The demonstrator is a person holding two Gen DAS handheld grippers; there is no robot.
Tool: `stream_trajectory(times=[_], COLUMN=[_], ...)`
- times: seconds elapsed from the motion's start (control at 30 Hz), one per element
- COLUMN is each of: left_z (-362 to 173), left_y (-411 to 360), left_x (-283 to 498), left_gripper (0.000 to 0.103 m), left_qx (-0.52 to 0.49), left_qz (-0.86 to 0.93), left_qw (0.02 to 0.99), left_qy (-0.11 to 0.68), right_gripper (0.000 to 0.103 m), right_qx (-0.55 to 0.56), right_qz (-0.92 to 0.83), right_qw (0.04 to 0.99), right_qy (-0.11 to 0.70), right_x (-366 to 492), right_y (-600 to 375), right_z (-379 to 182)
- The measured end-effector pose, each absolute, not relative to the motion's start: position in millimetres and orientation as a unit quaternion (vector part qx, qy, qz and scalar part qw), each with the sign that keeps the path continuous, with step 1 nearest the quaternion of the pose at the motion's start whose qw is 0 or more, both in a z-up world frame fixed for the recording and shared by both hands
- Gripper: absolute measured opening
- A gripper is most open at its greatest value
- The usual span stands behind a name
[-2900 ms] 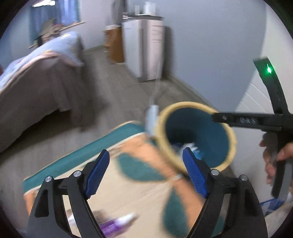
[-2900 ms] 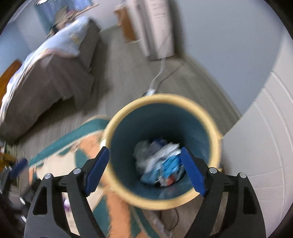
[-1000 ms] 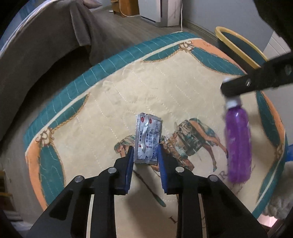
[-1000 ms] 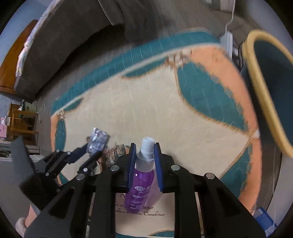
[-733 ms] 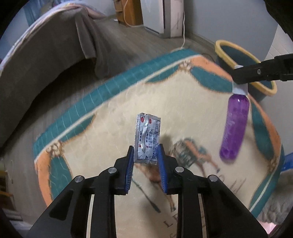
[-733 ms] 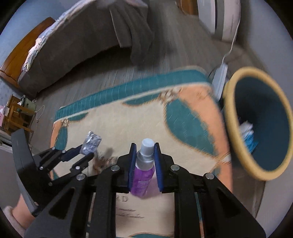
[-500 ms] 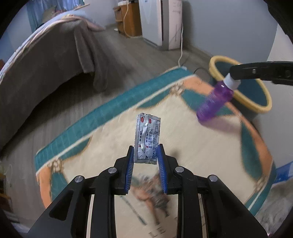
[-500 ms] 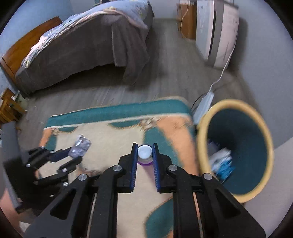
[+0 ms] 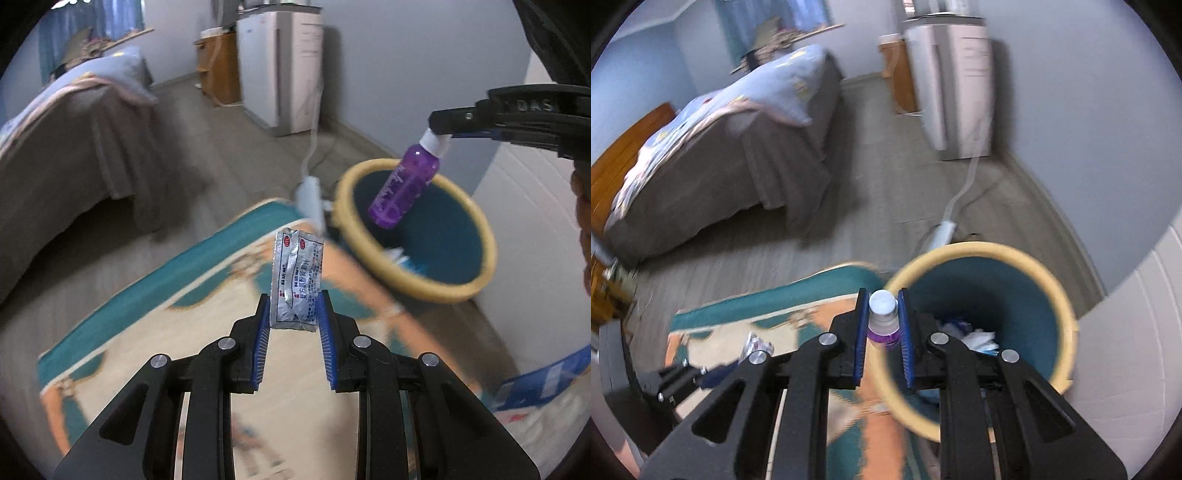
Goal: Collect trash
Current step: 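Carry the spray bottle and sachet over the bin and open both grippers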
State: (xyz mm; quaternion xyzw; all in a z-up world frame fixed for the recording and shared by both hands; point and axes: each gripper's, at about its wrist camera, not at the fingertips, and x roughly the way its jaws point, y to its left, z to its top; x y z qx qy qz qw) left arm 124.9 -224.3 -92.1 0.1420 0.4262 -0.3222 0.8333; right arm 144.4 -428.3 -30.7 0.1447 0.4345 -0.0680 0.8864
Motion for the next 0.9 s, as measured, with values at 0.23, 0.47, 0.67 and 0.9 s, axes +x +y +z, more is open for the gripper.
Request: stream_trajectory(times=[0.23, 0.47, 0.67, 0.9], left_z=[-88, -86, -60, -24], left_y=[-308, -328, -299, -271], left_x=[116, 132, 120, 79], left_gripper=[0.028, 0.06, 0.077, 0.098], left_qx=[0.151, 0.133, 0.124, 0.136], left_qz=[-0.375, -0.359, -0.341, -0.306], left_qw=[0.818, 0.829, 0.837, 0.852], left_qy=[0.409, 0.407, 0.41, 0.402], right_gripper=[0.016, 0.038, 0.066, 0.097], right_qx=[0.177, 0.184, 0.137, 0.084], right_qz=[-0.111, -0.132, -0.129, -0.132], right_qw=[0.87, 0.87, 0.869, 0.872], right_qy=[0.446, 0.438, 0.458, 0.464], right_x=[132, 117, 90, 35], right_y=[-487, -512, -502, -474], right_z=[-50, -51, -40, -23])
